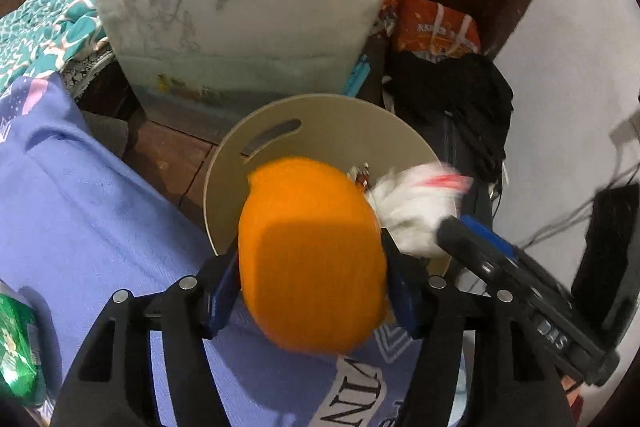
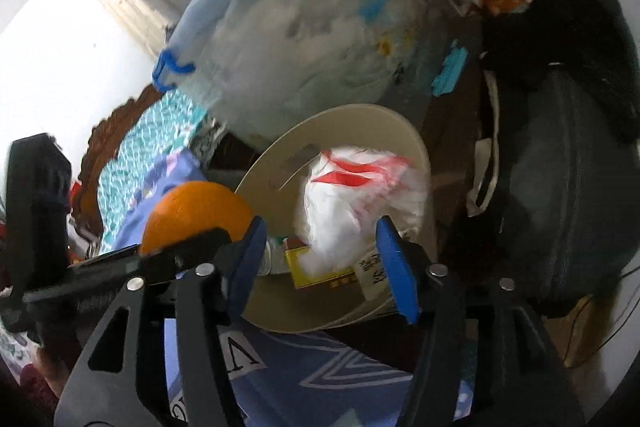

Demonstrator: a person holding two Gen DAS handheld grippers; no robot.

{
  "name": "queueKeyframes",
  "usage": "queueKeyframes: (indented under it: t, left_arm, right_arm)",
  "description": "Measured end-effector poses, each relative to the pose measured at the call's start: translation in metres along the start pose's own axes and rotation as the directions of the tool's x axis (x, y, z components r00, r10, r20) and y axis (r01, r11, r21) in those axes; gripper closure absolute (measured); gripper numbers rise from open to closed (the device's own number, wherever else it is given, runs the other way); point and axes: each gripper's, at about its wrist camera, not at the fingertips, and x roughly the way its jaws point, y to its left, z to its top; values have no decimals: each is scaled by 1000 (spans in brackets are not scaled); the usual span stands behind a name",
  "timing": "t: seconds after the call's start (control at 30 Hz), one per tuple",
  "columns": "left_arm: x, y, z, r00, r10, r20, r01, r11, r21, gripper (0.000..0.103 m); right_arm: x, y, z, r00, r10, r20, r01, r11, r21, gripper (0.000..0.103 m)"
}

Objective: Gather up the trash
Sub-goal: 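Carry the orange over the tan bin and open the left tool while the right tool drops the bag, then move both open tools back toward the remaining items on the bed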

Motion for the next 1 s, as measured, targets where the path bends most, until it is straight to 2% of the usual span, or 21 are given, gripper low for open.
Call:
queueKeyframes:
  t: [0.13,0.33,0.47,0.57,0.67,0.77,0.9,0.93,1.0]
  left_arm:
    - [-9,8,-7,1000,6,16,-6,1000,-2,41]
    - [-52,32,-25,995,31,92,-27,999,-37,40]
    - [-90,65,-43,989,43,144,-25,992,-126,40]
    - [-126,101,-65,980,70,187,-26,974,-227,40]
    - [-166,143,-95,963,146,228,-61,938,-341,40]
    - [-207,187,-136,935,265,235,-137,882,-450,40]
    - [-254,243,-204,901,393,183,-224,784,-580,40]
    - [-267,260,-229,888,434,151,-257,742,-620,40]
    - [-284,281,-261,870,481,109,-296,686,-665,40]
  right_arm:
    - [-12,-5,-12,1000,-14,20,14,1000,3,41]
    - [-18,4,-32,999,35,-5,-34,999,16,41]
    - [-23,24,-47,997,68,-28,-69,997,-20,41]
    - [-27,44,-55,994,100,-45,-102,993,-59,41]
    - [-30,63,-63,989,130,-63,-136,987,-88,41]
    - [-29,84,-72,982,163,-96,-174,978,-114,41]
    - [-23,118,-88,964,213,-157,-238,958,-162,41]
    - [-20,129,-94,957,227,-180,-258,950,-175,41]
    - [-13,149,-105,939,255,-229,-300,935,-189,41]
